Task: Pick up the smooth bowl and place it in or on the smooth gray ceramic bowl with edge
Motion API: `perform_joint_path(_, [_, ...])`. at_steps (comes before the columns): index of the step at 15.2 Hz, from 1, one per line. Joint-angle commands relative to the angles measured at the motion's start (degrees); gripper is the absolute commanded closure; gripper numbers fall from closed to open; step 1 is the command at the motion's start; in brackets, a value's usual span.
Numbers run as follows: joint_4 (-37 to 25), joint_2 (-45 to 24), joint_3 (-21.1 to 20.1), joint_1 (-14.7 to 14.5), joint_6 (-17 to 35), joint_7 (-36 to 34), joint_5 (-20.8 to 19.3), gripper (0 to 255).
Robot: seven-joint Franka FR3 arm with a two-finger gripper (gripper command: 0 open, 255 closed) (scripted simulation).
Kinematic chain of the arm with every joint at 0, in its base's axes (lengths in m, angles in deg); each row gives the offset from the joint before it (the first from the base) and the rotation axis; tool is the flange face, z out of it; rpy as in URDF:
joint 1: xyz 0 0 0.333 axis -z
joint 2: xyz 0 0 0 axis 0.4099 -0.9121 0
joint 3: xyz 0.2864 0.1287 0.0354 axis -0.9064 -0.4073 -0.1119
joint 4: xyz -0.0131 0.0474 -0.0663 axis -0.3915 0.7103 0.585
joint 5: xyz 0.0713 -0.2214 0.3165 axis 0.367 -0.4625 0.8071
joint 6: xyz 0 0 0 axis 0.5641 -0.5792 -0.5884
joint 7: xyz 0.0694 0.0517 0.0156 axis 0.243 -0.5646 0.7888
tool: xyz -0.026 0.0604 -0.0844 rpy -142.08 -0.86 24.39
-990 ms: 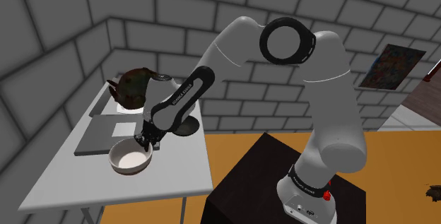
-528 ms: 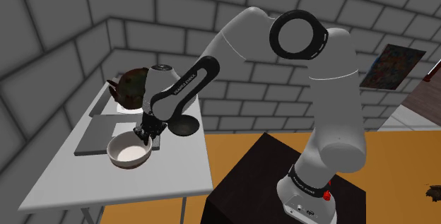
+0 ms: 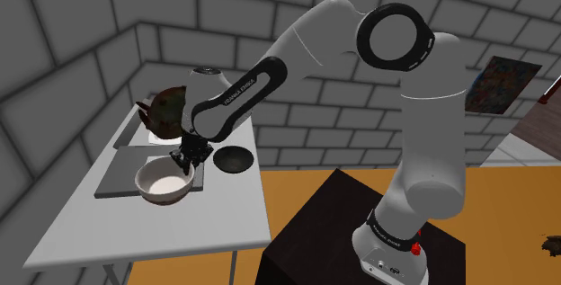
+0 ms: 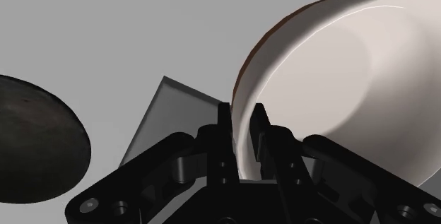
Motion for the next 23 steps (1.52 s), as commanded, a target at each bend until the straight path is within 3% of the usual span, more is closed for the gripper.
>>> perform_joint_path(1, [1.5, 1.4, -0.2, 2.0, -0.1, 2.3, 0.8, 255])
perform_joint_path(12, [3.7, 4.3, 0.7, 15.0, -2.5, 19.0, 5.0, 255])
perform_joint_path(23, [-2.2, 2.3, 3.5, 25.7, -8.4, 33.5, 6.8, 255])
